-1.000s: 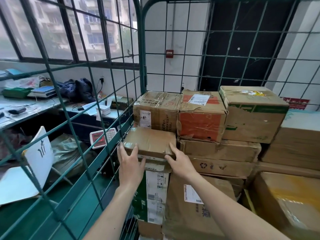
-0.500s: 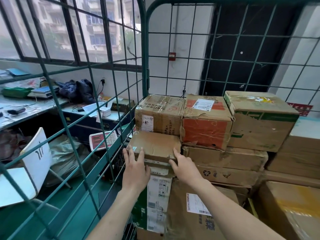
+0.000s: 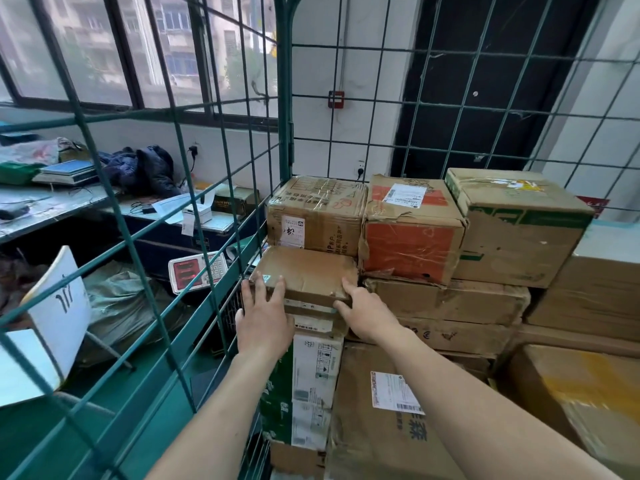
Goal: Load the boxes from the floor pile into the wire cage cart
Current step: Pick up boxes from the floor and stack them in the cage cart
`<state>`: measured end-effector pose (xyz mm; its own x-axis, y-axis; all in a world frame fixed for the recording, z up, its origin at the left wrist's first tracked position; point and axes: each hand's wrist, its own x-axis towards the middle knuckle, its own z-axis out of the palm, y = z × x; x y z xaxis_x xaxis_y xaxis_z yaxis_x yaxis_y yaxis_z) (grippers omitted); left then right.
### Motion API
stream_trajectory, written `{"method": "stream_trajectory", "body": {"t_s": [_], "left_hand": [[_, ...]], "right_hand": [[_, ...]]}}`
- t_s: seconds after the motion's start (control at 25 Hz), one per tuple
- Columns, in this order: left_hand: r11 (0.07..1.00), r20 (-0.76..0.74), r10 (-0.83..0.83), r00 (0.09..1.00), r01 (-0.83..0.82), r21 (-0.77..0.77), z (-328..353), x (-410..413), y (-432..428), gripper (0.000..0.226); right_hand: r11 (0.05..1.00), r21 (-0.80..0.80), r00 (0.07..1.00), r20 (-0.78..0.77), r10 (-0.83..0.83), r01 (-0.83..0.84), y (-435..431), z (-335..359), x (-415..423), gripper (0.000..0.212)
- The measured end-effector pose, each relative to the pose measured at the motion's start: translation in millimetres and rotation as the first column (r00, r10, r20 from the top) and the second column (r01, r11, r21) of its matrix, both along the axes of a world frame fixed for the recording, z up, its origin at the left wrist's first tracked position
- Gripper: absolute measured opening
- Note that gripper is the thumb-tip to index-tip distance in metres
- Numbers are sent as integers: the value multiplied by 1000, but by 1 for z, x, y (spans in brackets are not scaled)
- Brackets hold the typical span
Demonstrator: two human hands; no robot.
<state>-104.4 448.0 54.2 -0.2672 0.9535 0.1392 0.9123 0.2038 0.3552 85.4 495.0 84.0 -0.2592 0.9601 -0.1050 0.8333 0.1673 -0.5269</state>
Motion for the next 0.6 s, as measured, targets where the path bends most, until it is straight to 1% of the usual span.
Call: {"method": "stream_trajectory", "body": {"t_s": [0.04, 0.12, 0.2, 0.24, 0.32, 0.36, 0.4, 0.52, 0.56, 0.6], "left_hand": [[999, 0, -3, 1000, 3, -38, 5, 0, -5, 80], [998, 70, -4, 998, 8, -55, 12, 1, -17, 88], [1000, 204, -7, 979, 3, 19, 8, 7, -39, 90], [999, 322, -25, 947, 13, 40, 5, 13, -52, 85], [998, 570, -58, 819, 38, 48, 2, 26, -78, 64], [997, 646, -77, 759, 54, 55, 2, 33, -92, 55], [994, 677, -109, 728, 74, 81, 5, 41, -110, 50], [972, 693, -230, 684, 121, 203, 20, 63, -175, 46], [966, 681, -252, 687, 136, 220, 23, 68, -197, 47], [959, 649, -275, 710, 153, 239, 26, 73, -219, 49]], "right_hand": [[1000, -26, 1000, 4, 13, -13, -5, 2, 2, 73], [997, -82, 998, -67, 9, -14, -24, 5, 9, 83], [998, -42, 977, -207, -48, 40, -62, -1, 21, 84], [997, -20, 956, -283, -77, 74, -85, -5, 29, 82], [994, -32, 917, -382, -111, 107, -122, -17, 43, 79], [992, -55, 905, -407, -123, 110, -139, -21, 49, 78], [991, -63, 889, -439, -130, 114, -155, -23, 54, 77], [991, -55, 839, -528, -131, 120, -208, -20, 72, 75], [992, -46, 835, -537, -120, 114, -226, -18, 78, 75], [993, -40, 837, -534, -117, 113, -245, -16, 84, 73]]}}
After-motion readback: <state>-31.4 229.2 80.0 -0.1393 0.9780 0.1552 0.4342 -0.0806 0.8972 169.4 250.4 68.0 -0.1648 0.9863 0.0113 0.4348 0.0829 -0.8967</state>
